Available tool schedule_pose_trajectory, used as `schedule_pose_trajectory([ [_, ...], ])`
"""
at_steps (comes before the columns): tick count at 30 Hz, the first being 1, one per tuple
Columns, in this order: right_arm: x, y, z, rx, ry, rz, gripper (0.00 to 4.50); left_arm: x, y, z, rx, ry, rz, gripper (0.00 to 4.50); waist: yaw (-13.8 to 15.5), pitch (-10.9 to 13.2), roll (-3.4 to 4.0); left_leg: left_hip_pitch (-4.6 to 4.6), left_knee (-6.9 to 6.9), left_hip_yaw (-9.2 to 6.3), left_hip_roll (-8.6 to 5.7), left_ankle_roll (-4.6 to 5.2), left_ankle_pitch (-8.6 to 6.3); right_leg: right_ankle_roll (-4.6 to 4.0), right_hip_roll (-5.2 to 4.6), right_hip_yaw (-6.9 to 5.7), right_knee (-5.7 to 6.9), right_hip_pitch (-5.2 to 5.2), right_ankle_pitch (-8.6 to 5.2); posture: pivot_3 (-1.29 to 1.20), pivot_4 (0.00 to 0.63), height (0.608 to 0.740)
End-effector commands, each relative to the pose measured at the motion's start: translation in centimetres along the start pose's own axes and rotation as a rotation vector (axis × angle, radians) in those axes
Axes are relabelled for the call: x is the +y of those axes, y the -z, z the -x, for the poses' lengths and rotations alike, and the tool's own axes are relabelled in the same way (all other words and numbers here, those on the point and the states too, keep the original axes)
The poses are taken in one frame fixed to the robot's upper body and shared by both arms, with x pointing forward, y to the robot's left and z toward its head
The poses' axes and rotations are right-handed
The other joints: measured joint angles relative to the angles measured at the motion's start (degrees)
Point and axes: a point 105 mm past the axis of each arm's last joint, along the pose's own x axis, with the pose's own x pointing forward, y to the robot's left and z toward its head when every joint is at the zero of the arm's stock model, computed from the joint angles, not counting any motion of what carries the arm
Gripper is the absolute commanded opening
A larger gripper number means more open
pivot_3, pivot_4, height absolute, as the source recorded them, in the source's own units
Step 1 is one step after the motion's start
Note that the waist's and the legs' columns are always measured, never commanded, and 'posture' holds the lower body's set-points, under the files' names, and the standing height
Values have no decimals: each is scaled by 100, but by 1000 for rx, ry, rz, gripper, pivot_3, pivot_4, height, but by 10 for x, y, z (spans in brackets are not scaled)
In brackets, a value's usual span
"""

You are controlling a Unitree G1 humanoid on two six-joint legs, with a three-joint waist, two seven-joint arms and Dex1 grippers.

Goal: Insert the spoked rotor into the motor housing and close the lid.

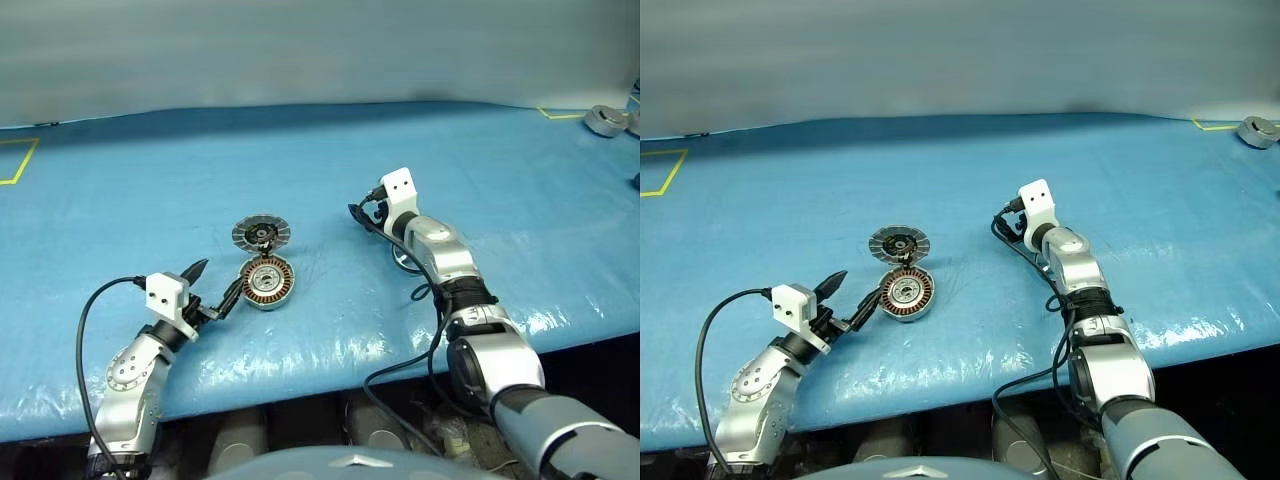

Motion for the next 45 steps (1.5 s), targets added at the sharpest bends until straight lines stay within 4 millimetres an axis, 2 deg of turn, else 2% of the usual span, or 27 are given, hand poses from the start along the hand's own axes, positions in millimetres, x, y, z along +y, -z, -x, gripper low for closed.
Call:
schedule_pose_trajectory([
  [1, -17, -10, -1, -25, 62, -1, 4022, -2, -9, 3, -40, -6, -23, 4500, 5, 1, 1, -1, 0, -2, 0, 1, -1, 0, 0, 0, -1, 0, -1, 0, 150, 740],
  [9, -36, 9, 6, 45, 121, -61, 4022, -5, -6, 6, -34, -15, -16, 4500, 3, 6, 10, -4, 4, -3, -3, 1, -1, 0, 0, 2, 0, 0, -2, 0, 150, 740],
  [14, -37, 21, 11, 66, 128, -97, 4022, -4, -6, 4, -29, -8, -20, 4500, 1, 6, 10, -1, 4, -3, -2, 1, -1, 0, 1, 2, 2, 3, -3, 0, 150, 740],
  [19, -26, 36, 13, 114, 83, -120, 4022, -4, -7, -1, -30, 5, -27, 4500, 12, 3, 8, -1, 10, -7, -3, 1, -1, 1, 1, 2, 1, 8, -3, 0, 150, 740],
  [22, -15, 51, 14, 176, 42, -127, 3428, -5, -7, -3, -30, 17, -30, 4500, 12, 0, 5, 6, 10, -7, -3, 1, -1, 1, 1, 2, 1, 16, -3, 0, 150, 740],
  [28, -12, 61, 17, 212, 50, -131, 1459, -6, -8, -4, -32, 28, -32, 4500, 34, -7, 3, 12, 11, -9, -3, 1, -1, 1, 2, 1, 2, 24, -7, 0, 150, 740],
  [34, -10, 65, 22, 212, 44, -137, 1459, -6, -7, -3, -28, 24, -31, 4500, 43, -10, 3, 15, 13, -10, -3, 2, -1, 9, 3, 2, 3, 27, -18, 0, 150, 740],
  [37, -4, 61, 23, 188, 18, -126, 862, -5, -7, -2, -28, 21, -31, 4500, 46, -11, 2, 15, 12, -10, -3, 1, -1, 10, 3, 2, 3, 27, -17, 0, 150, 740],
  [41, 20, 31, 29, 31, -101, -147, 759, -3, -8, 0, -26, 14, -35, 4500, 49, -10, 4, 14, 9, -11, -2, 2, -1, 11, 3, 2, 3, 24, -16, 0, 150, 740],
  [45, 35, 11, 45, -49, -159, -107, 759, -1, -6, 2, -14, 13, -41, 4500, 37, -2, 16, 9, 7, -8, -1, 2, -1, 16, 3, 2, 7, 12, -16, 0, 150, 740],
])
